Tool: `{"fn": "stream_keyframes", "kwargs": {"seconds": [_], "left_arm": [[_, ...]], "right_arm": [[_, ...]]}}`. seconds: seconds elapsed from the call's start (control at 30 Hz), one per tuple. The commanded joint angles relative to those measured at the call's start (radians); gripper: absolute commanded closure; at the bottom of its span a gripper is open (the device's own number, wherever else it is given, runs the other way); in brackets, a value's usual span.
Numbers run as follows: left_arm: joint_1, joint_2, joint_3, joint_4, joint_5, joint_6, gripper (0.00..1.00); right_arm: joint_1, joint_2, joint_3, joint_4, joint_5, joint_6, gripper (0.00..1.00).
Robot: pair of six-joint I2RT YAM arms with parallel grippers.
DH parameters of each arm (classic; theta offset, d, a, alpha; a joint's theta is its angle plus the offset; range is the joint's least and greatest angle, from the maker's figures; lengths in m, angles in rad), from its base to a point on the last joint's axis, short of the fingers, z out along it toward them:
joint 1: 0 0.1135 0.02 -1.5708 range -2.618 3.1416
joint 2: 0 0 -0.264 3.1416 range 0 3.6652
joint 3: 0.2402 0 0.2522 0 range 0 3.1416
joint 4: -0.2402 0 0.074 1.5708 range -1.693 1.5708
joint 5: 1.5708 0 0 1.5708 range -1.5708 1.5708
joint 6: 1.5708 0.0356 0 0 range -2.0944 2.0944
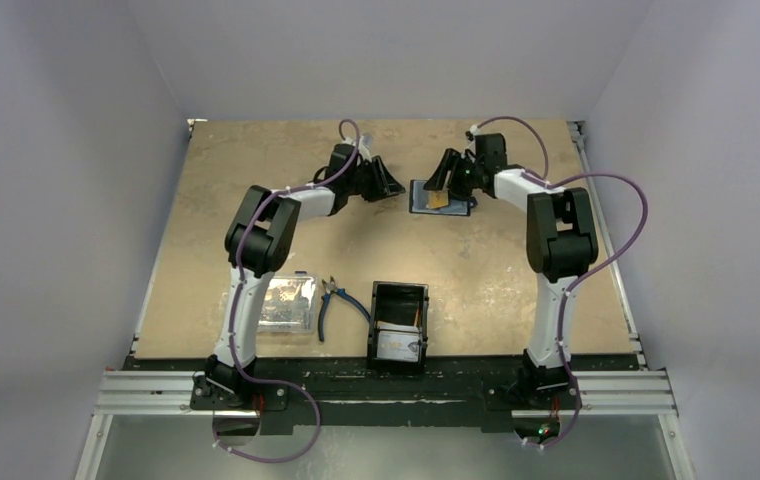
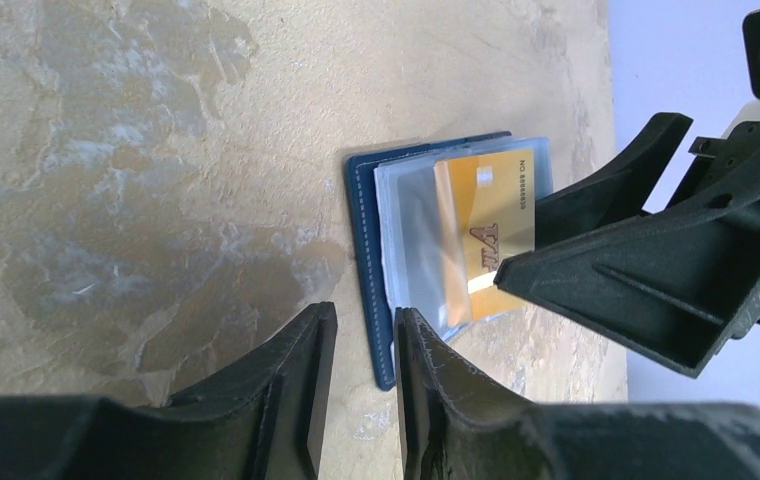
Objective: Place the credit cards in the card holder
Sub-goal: Insert the credit card into the card holder.
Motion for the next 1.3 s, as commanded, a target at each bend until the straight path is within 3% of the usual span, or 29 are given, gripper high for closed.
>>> {"fn": "stream_keyframes", "kwargs": {"seconds": [0.0,0.53,0.67,0.8,0.97,1.27], "left_arm": [[-0.006,0.005,0.025,0.052,0.028,-0.008,0.68],[-0.059,0.056,0.07,0.215,0.159,-0.097,0.66],[-0.079,0.092,0.089,0.344,0.211,-0.168,0.74],[-0.102,0.147,0.118,0.471,0.244,-0.265,0.91],[-0.126,0.214,0.176,0.414,0.22,-0.284,1.0],[-0.143,0.259,0.207,0.179,0.13,-0.204,1.0]], "right_arm": [[-0.036,-0.033,-0.002,-0.095,0.102,-0.05,0.36],[-0.066,-0.08,-0.025,-0.082,0.157,-0.119,0.35],[-0.071,-0.096,-0.037,-0.065,0.158,-0.117,0.38],[-0.082,-0.103,-0.052,-0.041,0.144,-0.101,0.39],[-0.082,-0.109,-0.05,-0.05,0.153,-0.104,0.4],[-0.083,-0.125,-0.026,-0.098,0.194,-0.119,0.38]]}}
